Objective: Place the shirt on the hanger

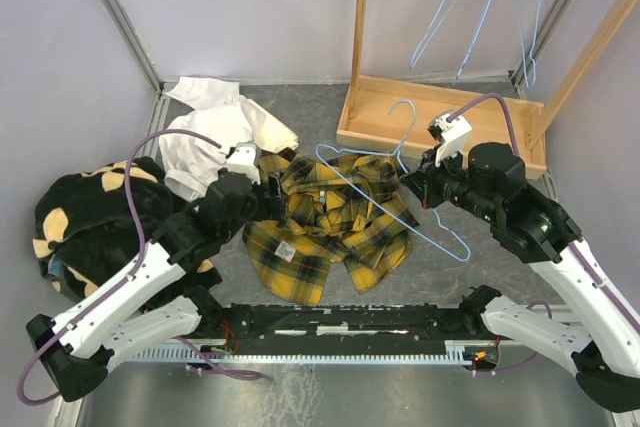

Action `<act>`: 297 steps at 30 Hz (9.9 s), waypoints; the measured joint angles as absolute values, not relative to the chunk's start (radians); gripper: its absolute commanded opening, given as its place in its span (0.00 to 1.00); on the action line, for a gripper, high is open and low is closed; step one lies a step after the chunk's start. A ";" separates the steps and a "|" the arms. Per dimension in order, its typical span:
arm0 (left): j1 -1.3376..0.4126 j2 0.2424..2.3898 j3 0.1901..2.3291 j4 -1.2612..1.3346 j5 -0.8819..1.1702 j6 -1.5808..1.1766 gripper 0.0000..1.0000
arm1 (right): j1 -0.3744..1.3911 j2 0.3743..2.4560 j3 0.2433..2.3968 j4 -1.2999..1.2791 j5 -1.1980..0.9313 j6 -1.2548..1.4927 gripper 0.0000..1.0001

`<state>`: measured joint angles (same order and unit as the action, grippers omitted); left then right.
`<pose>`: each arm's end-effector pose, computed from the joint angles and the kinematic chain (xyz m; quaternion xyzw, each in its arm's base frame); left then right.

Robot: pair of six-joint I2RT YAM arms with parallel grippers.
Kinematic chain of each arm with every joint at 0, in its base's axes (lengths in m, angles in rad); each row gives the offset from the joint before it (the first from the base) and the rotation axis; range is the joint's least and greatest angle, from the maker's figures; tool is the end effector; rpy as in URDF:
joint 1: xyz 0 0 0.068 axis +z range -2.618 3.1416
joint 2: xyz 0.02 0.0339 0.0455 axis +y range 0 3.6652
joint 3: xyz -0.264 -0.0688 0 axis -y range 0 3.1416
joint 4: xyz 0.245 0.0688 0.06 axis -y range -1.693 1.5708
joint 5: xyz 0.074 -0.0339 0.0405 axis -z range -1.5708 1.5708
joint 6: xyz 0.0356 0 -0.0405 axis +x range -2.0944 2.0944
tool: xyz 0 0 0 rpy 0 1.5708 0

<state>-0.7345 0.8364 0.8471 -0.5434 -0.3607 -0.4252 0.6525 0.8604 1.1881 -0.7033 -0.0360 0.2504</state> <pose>0.1419 -0.1112 0.3176 0.0437 0.8577 -0.1371 0.4936 0.1283 0.0996 0.4091 -0.1750 0.8079 0.2588 0.4997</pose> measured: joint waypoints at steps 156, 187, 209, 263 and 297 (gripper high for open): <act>-0.952 1.340 1.575 -0.784 -0.451 -0.173 0.03 | 0.652 1.040 1.205 -0.477 -0.311 0.090 0.00; -1.064 1.425 1.760 -0.833 -0.389 -0.170 0.03 | 0.653 1.036 0.925 0.139 -0.070 0.356 0.00; -1.069 1.168 1.568 -0.577 -0.491 -0.247 0.65 | 0.653 0.994 0.931 0.349 0.052 0.458 0.00; -1.069 0.960 1.496 -0.536 -0.320 0.082 0.77 | 0.653 0.821 0.777 0.751 -0.229 0.404 0.00; -1.069 1.153 1.718 -0.972 0.335 0.313 0.64 | 0.652 0.389 0.506 0.363 -0.675 0.605 0.00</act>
<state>-1.0691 1.1526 1.7180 -0.9722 0.3347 0.3134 0.6518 0.3889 0.5060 0.3630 -0.6750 0.6052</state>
